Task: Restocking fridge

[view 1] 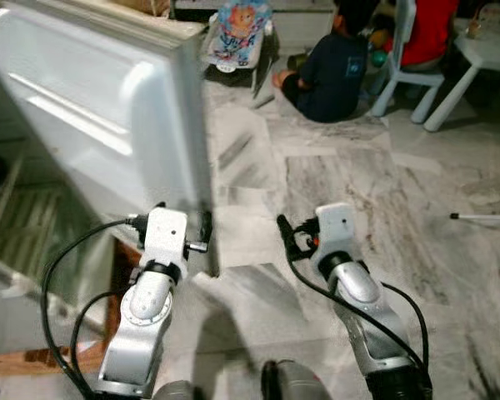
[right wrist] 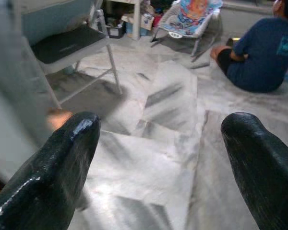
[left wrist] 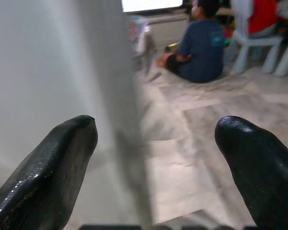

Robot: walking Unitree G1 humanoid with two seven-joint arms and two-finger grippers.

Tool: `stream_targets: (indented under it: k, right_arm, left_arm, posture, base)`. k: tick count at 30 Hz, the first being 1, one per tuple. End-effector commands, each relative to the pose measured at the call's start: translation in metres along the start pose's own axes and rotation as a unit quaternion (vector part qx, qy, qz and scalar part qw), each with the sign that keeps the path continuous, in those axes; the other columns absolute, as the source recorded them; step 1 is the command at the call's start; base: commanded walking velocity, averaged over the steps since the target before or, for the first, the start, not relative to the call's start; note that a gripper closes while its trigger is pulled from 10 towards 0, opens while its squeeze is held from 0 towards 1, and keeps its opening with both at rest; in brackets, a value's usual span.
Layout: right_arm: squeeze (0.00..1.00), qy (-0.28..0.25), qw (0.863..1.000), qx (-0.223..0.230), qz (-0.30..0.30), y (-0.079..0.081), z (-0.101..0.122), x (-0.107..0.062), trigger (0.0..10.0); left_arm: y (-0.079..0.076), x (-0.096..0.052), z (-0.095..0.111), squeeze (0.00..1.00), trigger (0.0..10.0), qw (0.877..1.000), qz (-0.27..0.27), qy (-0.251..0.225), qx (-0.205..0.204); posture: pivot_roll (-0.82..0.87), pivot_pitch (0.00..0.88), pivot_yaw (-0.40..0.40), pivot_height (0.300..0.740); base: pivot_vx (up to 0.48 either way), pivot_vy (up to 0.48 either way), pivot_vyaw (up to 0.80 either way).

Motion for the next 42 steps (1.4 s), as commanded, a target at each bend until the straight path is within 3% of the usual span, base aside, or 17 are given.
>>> stream_targets:
  k: [1,9,11,13,15,18,21,23,29,31,36,41,42]
  right_arm:
    - [0.0,-0.002,1.0,0.012,0.009,0.006,0.0,0.001,10.0]
    - [0.0,-0.006,1.0,0.012,0.009,0.004,0.0,0.001,10.0]
    - [0.0,-0.008,1.0,0.011,0.003,0.001,0.001,0.002,10.0]
    - [0.0,-0.008,1.0,0.011,0.002,0.0,0.0,0.002,10.0]
    - [0.0,-0.007,1.0,0.011,-0.002,-0.002,0.0,0.002,10.0]
    - [0.0,-0.008,1.0,0.012,-0.009,-0.003,-0.001,0.001,10.0]
    - [0.0,-0.011,1.0,0.014,-0.011,-0.003,-0.001,0.001,10.0]
    - [0.0,-0.013,1.0,0.014,-0.013,-0.003,-0.001,0.0,10.0]
    - [0.0,-0.005,0.999,0.015,-0.037,-0.013,-0.006,-0.004,10.0]
    - [0.0,-0.003,0.999,0.002,-0.039,-0.014,-0.008,-0.003,10.0]
    - [0.0,-0.004,0.999,0.006,-0.034,-0.011,-0.009,-0.003,10.0]
    - [0.0,-0.005,0.999,0.01,-0.034,-0.011,-0.012,-0.004,10.0]
    - [0.0,-0.005,0.999,0.01,-0.034,-0.011,-0.012,-0.004,10.0]
  left_arm:
    - [0.007,0.002,-0.005,0.0,10.0,1.0,0.005,0.009,0.01]
    - [0.008,0.03,-0.006,0.0,10.0,0.999,0.0,0.018,0.034]
    - [0.008,0.046,-0.001,0.0,10.0,0.999,0.0,0.016,0.045]
    - [0.004,0.053,0.003,0.0,10.0,0.999,-0.007,0.011,0.049]
    - [-0.006,0.064,0.014,0.0,10.0,0.998,-0.024,-0.003,0.054]
    - [-0.035,0.079,0.037,0.0,10.0,0.995,-0.064,-0.038,0.06]
    - [-0.052,0.084,0.048,0.0,10.0,0.993,-0.081,-0.056,0.062]
    - [-0.055,0.084,0.049,0.0,10.0,0.993,-0.081,-0.06,0.061]
    - [-0.04,0.077,0.037,0.0,10.0,0.996,-0.039,-0.057,0.054]
    - [-0.022,0.06,0.031,0.0,10.0,0.997,-0.012,-0.065,0.032]
    - [-0.009,0.039,0.022,0.0,10.0,0.998,-0.007,-0.061,0.018]
    - [0.017,0.002,-0.006,0.0,10.0,0.999,0.033,-0.008,0.015]
    - [0.017,0.002,-0.006,0.0,10.0,0.999,0.033,-0.008,0.015]
  posture:
    - [-0.01,0.132,-0.036,0.74]
    - [-0.03,0.124,-0.033,0.74]
    - [-0.03,0.12,-0.03,0.74]
    - [-0.03,0.12,-0.03,0.74]
    - [-0.03,0.117,-0.024,0.74]
    - [-0.04,0.112,-0.021,0.74]
    - [-0.05,0.108,-0.02,0.74]
    - [-0.05,0.109,-0.019,0.74]
    - [-0.05,0.109,-0.023,0.74]
    - [-0.04,0.108,-0.024,0.74]
    - [-0.04,0.103,-0.018,0.74]
    - [-0.03,0.097,-0.014,0.74]
    - [-0.03,0.097,-0.014,0.74]
  base:
    - [0.48,0.0,0.0]
    - [0.391,0.0,0.0]
    - [0.279,0.0,0.0]
    - [0.274,0.0,0.0]
    - [0.259,0.0,0.0]
    - [0.081,0.0,0.0]
    - [0.0,0.0,0.0]
    - [0.0,0.0,0.0]
    - [0.0,0.0,0.0]
    - [0.0,0.0,0.0]
    - [0.0,0.0,0.0]
    - [0.0,0.0,0.0]
    - [0.0,0.0,0.0]
Point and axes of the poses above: a point about 5 cm out from each wrist's last joint towards the gripper, its own x axis pointing out of the wrist towards the gripper, its own z axis along the axis of the wrist's last joint, y = z × x, the point moved 3 cm from there along x, pointing out of the wrist towards the gripper, and after that the axes turned 7 degrees about x, right-handed, at the moved point
